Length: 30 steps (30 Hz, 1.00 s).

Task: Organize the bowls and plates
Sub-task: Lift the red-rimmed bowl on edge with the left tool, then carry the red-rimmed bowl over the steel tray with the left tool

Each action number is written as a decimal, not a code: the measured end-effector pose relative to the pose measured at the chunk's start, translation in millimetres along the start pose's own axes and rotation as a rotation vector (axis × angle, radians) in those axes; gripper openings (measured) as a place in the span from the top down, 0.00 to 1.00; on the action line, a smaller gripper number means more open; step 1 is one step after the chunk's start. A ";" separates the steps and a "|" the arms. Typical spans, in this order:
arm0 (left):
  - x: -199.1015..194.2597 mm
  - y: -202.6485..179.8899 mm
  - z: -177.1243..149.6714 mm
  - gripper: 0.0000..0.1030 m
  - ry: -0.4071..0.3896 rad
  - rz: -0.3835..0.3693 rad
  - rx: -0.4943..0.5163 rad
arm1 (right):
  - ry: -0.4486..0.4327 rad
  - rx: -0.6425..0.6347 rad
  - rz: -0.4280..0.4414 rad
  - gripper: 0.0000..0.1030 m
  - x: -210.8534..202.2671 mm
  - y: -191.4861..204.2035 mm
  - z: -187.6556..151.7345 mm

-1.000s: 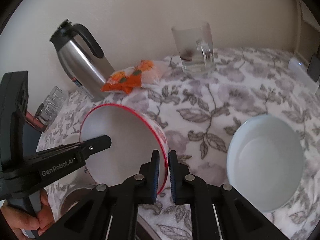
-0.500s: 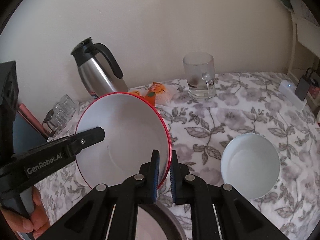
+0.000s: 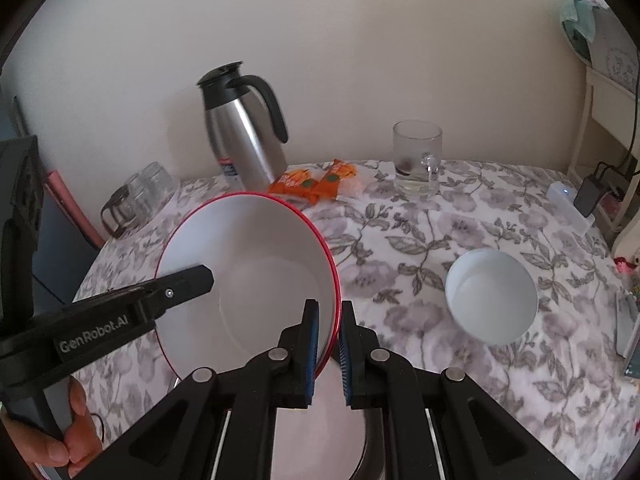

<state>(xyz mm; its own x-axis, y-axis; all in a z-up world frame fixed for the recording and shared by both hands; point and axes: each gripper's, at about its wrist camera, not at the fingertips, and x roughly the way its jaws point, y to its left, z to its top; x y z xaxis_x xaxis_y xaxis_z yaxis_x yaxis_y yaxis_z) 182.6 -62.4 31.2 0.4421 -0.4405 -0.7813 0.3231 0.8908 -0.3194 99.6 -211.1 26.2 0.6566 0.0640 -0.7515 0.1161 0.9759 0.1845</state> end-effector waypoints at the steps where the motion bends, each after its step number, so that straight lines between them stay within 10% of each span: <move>1: -4.8 1.3 -4.6 0.90 -0.009 0.005 -0.001 | 0.001 -0.002 0.006 0.90 -1.8 1.6 -2.9; 30: -35.3 40.2 -76.7 0.90 -0.009 0.022 -0.075 | 0.024 -0.139 -0.042 0.89 -16.9 51.3 -59.4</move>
<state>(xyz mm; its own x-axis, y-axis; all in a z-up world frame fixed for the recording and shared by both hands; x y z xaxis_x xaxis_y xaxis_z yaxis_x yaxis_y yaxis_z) 115.8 -2.5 4.8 0.4560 -0.4212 -0.7840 0.2494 0.9061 -0.3417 50.2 -149.7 10.8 0.6354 0.0254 -0.7717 0.0376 0.9973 0.0638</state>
